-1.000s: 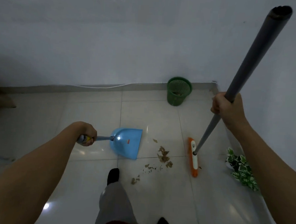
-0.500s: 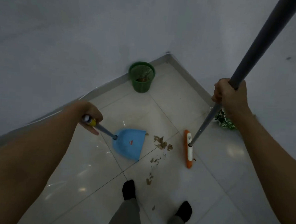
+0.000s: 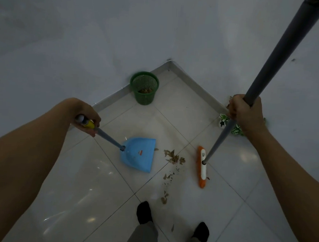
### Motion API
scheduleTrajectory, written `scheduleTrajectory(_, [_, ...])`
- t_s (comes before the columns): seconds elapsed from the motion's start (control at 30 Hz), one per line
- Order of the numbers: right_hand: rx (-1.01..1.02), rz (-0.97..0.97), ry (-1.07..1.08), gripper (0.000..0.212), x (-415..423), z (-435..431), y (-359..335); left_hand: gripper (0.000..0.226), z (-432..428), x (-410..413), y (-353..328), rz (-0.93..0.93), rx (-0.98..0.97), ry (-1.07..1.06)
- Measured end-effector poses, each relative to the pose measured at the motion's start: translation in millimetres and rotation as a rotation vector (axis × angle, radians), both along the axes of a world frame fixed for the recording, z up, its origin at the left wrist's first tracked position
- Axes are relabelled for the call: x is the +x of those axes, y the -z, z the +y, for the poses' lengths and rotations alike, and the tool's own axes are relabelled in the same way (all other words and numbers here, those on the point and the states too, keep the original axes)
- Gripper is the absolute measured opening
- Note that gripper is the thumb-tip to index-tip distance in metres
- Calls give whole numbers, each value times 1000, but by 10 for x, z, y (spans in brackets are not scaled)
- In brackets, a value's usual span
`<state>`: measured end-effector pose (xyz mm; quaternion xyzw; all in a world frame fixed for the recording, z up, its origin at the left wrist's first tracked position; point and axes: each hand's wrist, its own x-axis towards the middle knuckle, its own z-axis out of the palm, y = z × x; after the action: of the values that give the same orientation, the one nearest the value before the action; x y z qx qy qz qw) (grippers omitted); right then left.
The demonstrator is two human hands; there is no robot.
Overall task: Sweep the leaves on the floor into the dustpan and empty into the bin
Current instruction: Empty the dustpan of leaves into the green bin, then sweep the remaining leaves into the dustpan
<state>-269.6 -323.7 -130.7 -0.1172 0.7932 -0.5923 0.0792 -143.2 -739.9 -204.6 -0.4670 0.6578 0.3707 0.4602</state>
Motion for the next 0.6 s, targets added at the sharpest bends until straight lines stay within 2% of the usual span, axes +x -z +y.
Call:
scheduleTrajectory(0.27, [53,-6,61,24,81,-81,28,34,-357,-8,-46,11,-41,19])
scheduleTrajectory(0.37, [43,-9,73,31,114,-134,40,35,-387,4,-29,-8,-38,15])
scheduleTrajectory(0.5, [30,-24,78,29,147,-225,66,23,-413,8,38,81,-33,-112])
scheduleTrajectory(0.6, [42,-21,74,27,153,-294,94,35,-545,-12,-4,131,5,-140])
